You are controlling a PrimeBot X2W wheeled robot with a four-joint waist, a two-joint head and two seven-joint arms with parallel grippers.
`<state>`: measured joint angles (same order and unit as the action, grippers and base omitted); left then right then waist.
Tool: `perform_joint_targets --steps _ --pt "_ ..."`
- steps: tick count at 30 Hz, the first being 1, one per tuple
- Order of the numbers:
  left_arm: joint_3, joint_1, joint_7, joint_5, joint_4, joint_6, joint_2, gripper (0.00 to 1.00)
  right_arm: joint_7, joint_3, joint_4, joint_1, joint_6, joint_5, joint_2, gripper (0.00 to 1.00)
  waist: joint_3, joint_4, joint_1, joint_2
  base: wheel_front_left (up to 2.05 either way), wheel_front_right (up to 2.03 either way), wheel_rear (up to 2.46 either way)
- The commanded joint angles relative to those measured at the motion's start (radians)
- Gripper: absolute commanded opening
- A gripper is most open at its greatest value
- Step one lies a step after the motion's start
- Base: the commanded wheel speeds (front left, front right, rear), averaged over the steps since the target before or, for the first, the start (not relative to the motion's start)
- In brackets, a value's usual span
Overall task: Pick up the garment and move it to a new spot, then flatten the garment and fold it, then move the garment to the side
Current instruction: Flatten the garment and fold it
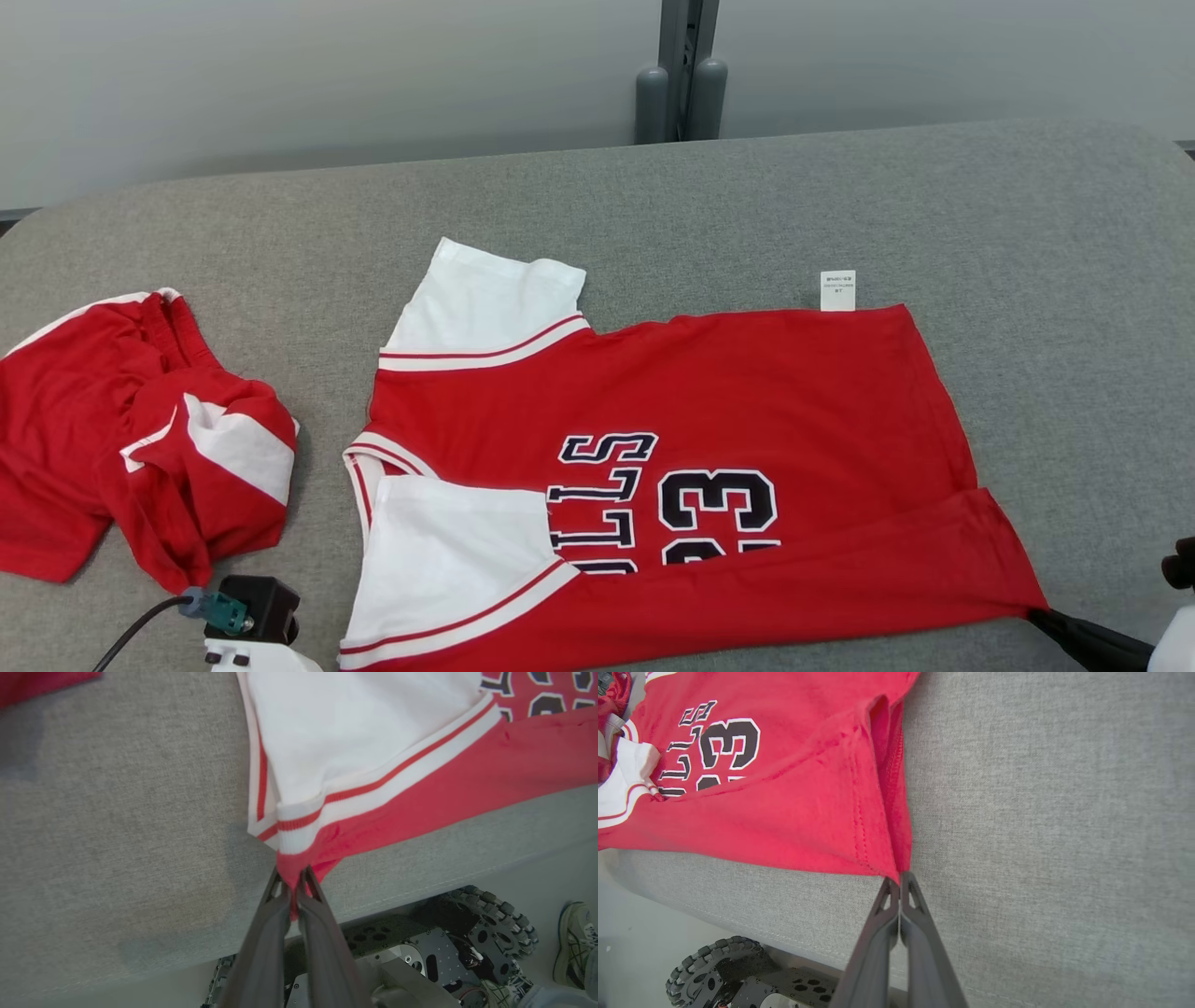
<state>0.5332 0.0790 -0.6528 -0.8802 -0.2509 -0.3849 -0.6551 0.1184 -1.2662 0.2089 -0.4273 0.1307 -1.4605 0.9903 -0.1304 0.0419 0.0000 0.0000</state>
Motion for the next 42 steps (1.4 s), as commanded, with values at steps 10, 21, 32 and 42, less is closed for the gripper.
perform_joint_targets --steps 10,21,32,42 --pt "-0.001 0.002 -0.016 0.008 -0.024 -0.022 -0.019 1.00 -0.016 0.040 0.029 0.011 0.000 -0.040 0.002 1.00 0.001 0.003 0.0000 0.0000 0.00 0.00 0.00" --pt "-0.028 -0.200 0.044 0.134 -0.075 -0.007 -0.025 1.00 0.050 0.146 0.000 -0.065 0.000 -0.060 0.032 1.00 -0.024 0.018 0.0000 0.0000 0.00 0.00 0.00" --pt "0.008 -0.610 0.023 0.184 0.165 0.133 0.079 1.00 0.044 0.241 0.206 -0.311 0.000 0.011 -0.163 1.00 -0.151 0.068 0.0000 0.0000 0.00 0.00 0.00" --pt "0.063 -0.921 -0.023 0.196 0.473 0.261 0.189 1.00 -0.056 0.230 0.301 -0.476 0.000 0.038 -0.246 1.00 -0.275 0.084 0.0000 0.0000 0.00 0.00 0.00"
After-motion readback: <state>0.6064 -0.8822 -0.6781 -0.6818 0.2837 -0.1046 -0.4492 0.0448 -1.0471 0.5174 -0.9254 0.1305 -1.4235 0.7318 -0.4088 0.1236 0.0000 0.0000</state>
